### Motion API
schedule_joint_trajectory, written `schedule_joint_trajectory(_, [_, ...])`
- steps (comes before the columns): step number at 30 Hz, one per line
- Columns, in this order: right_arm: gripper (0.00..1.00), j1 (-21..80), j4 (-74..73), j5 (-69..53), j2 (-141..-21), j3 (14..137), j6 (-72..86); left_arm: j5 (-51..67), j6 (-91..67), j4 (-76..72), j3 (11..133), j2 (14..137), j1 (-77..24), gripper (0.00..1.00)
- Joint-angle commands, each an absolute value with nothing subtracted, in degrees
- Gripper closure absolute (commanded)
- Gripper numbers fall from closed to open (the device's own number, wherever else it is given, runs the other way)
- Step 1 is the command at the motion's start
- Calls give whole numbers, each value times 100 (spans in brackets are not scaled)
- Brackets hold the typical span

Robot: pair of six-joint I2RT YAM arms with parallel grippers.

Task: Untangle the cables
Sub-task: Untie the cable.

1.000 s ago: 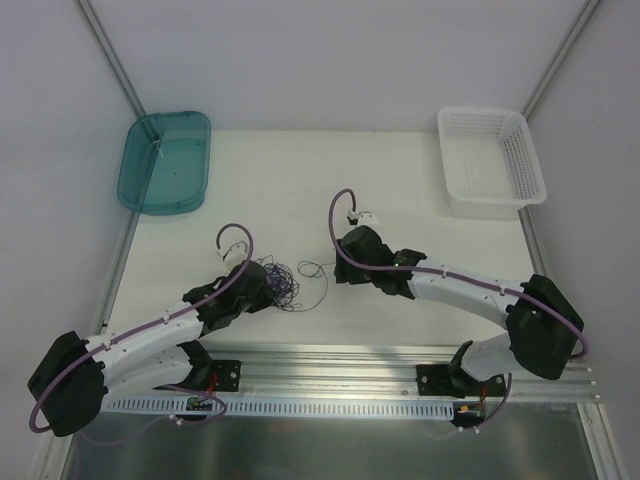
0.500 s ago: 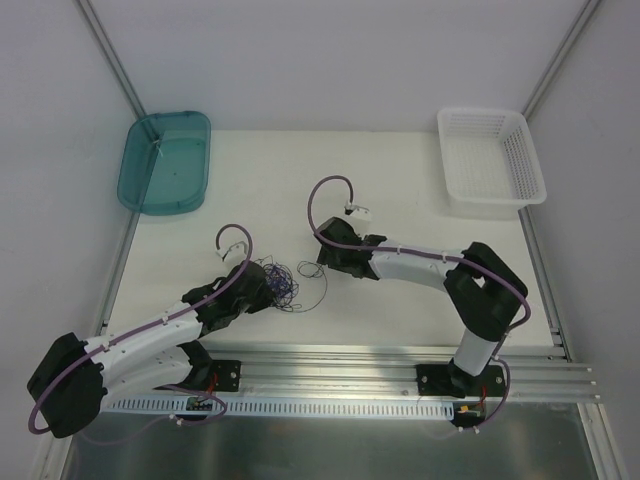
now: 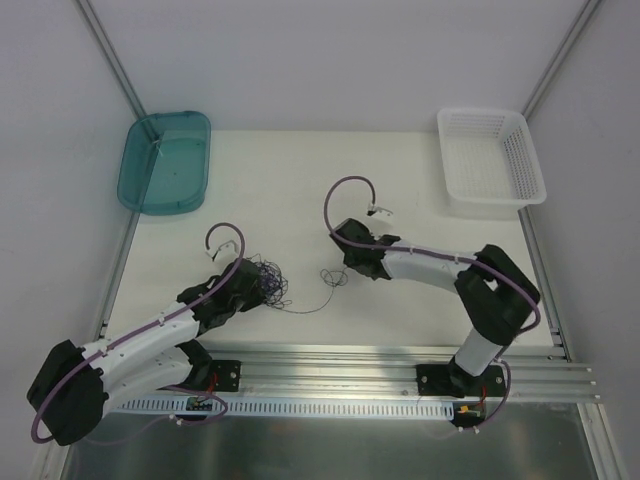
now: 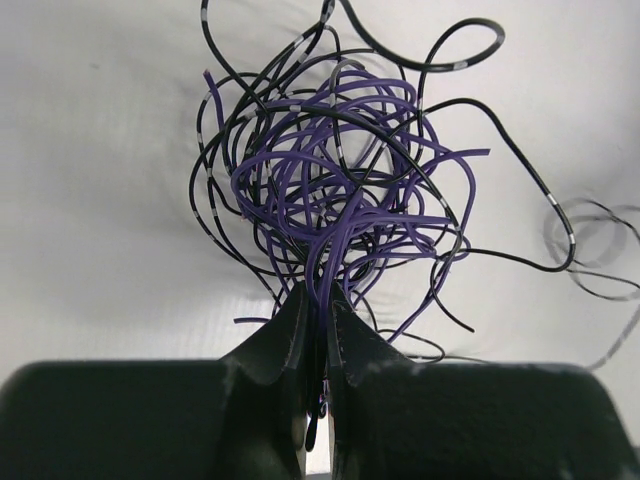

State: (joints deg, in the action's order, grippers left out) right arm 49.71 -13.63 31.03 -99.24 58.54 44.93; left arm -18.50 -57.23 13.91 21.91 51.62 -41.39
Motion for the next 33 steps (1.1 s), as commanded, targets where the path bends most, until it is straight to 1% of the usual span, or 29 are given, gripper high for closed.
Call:
schedule_joint_trajectory(1, [99, 4484, -1915, 3944, -8599, 5485, 4097, -2258, -5529, 1775, 2267, 5010, -3842, 100])
schedule_joint_trajectory(2, [99, 4335, -2134, 3990, -8326, 5415, 3756, -2267, -5494, 1828, 2268, 4992, -3745, 100])
schedule_joint_trajectory(3, [99, 4011, -2231, 4042, -7749, 5336, 3579, -2276, -5467, 1906, 2259, 4957, -3579, 100])
schedule_joint_trajectory(6, [99, 3361, -2566, 3973, -6859, 5221, 2674, -2215, -5388, 1951, 2189, 4869, -3332, 100])
schedule_joint_trajectory(8, [99, 3060, -2812, 3947, -6024, 5326, 2035, -2189, -5361, 2021, 2154, 4834, -3112, 100])
schedule_joint_trajectory(10, [99, 2463, -3074, 3702, -5357, 5536, 1742, -2145, -5370, 2083, 2136, 4860, -2910, 100])
schedule_joint_trajectory(14, [99, 1373, -3487, 3332, -4625, 6080, 1152, -2048, -5396, 2153, 2083, 4895, -2603, 100])
schedule_joint_trajectory(15, [99, 919, -3550, 3183, -4519, 6195, 1021, -2022, -5396, 2153, 2074, 4887, -2549, 100])
schedule_joint_trajectory(17, [99, 320, -3674, 2998, -4317, 6502, 941, -1995, -5396, 2188, 2066, 4887, -2348, 100])
schedule_joint_trajectory(20, [99, -165, -3832, 2585, -4280, 6845, 896, -1890, -5370, 2215, 2065, 4869, -2075, 100])
schedule_joint_trajectory(23, [99, -193, -3876, 1778, -4350, 6917, 966, -1732, -5335, 2206, 2135, 4843, -2039, 100])
schedule_joint_trajectory(24, [99, -193, -3867, 1227, -4385, 6821, 1002, -1679, -5318, 2206, 2171, 4843, -2039, 100])
schedule_joint_trajectory(26, [99, -185, -3701, 662, -4429, 6584, 1072, -1425, -5177, 2189, 2302, 4808, -2039, 100])
schedule_joint_trajectory(27, [99, -185, -3657, 146, -4499, 6453, 1133, -1319, -5046, 2162, 2329, 4738, -2039, 100])
schedule_joint_trajectory(28, [99, -176, -3543, -146, -4543, 6121, 1177, -1118, -4975, 2145, 2399, 4685, -2039, 100])
schedule_joint_trajectory(30, [99, -45, -3481, -368, -4701, 5794, 1318, -880, -4835, 2127, 2461, 4527, -2039, 100])
schedule_joint_trajectory(31, [99, -9, -3393, -343, -4754, 5427, 1327, -775, -4808, 2118, 2487, 4483, -2039, 100])
schedule_joint_trajectory(32, [96, 226, -3349, -308, -4816, 5258, 1379, -565, -4808, 2109, 2505, 4413, -2030, 100])
schedule_joint_trajectory(33, [91, 316, -3270, -238, -4990, 4951, 1415, -476, -4799, 2092, 2505, 4386, -2039, 100])
